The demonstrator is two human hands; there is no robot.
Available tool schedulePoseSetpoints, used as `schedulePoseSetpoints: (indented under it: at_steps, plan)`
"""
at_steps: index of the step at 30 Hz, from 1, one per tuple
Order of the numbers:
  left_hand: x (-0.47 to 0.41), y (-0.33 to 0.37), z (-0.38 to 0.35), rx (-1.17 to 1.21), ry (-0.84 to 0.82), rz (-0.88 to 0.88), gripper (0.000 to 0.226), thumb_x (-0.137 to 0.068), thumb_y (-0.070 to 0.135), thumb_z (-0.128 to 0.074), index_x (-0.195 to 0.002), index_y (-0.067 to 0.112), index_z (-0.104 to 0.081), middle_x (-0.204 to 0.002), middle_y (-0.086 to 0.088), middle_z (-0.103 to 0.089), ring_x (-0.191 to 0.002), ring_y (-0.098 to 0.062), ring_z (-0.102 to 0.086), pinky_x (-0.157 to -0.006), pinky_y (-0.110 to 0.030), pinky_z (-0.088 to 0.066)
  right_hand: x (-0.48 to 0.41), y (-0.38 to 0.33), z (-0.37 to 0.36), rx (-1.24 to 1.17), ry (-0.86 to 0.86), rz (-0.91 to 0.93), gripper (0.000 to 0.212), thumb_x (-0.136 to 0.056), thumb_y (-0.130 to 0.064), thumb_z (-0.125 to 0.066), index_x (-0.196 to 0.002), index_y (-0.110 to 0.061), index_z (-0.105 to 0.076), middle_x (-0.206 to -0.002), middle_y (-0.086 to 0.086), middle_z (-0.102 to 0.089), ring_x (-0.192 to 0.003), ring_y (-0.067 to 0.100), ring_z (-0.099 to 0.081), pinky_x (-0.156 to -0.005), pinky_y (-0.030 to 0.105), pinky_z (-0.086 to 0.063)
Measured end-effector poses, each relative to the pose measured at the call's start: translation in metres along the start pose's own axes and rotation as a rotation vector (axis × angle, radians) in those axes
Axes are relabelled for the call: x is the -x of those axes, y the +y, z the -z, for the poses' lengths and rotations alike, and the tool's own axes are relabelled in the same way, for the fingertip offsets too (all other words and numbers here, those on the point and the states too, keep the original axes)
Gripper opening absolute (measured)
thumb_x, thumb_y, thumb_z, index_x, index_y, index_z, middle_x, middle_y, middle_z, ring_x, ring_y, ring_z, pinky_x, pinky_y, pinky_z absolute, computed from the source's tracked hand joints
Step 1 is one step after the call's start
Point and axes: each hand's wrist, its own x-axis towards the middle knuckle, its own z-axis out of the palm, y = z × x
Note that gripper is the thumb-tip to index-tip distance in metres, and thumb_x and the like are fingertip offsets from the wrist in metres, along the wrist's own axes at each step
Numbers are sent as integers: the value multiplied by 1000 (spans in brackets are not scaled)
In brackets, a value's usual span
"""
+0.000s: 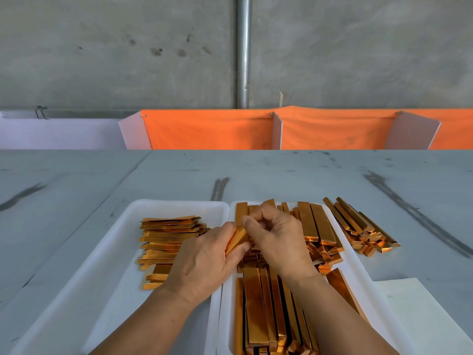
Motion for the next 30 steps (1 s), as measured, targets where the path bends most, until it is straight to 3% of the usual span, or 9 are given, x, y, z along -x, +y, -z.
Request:
schedulePoseSetpoints:
  at_steps: [2,5,8,19,26,30]
  plan:
    - [0,0,0,2,-3,4,43,-90,64,-35,-103,26,-53,-70,15,-50,-55,-7,-53,-48,-13,-39,1,0,0,44,13,53,22,-91,-16,-68,-69,-20,-65,-63,-2,-61,-56,5,-53,-55,27,-51]
    - [0,0,0,38,5,11,49,-89,66,-31,-106,26,-54,-70,16,-48,-55,-6,-52,-49,-11,-35,0,-3,2,-92,-42,-41,25,-94,-16,-63,-71,-20,-67,-62,2,-60,-57,18,-55,-53,31,-51]
    - [0,2,0,92,7,11,49,-89,66,-33,-107,26,-55,-66,19,-43,-53,-1,-49,-48,-10,-32,-1,-6,6,-242,-81,-176,18,-96,-16,-60,-80,-16,-69,-60,1,-59,-51,14,-53,-43,23,-43]
    - [1,-1,-1,107,11,10,36,-92,60,-40,-100,27,-53,-63,19,-42,-53,-1,-49,-46,-11,-34,-6,-5,9,-380,-181,-270,7,-93,-15,-66,-88,-10,-70,-67,11,-61,-49,14,-52,-41,21,-43]
    - [-1,-1,-3,127,28,70,52,-87,66,-29,-108,24,-53,-65,21,-43,-54,1,-51,-46,-10,-36,-1,-5,6,-387,-150,-159,11,-92,-19,-68,-84,-12,-70,-59,3,-63,-50,14,-54,-43,23,-44]
    - [-1,-2,-1,101,53,138,62,-83,68,-20,-109,22,-52,-62,17,-44,-50,0,-49,-43,-12,-34,3,-5,-1,-325,-161,-77,15,-89,-10,-71,-92,-24,-75,-66,-8,-68,-57,0,-61,-52,11,-46]
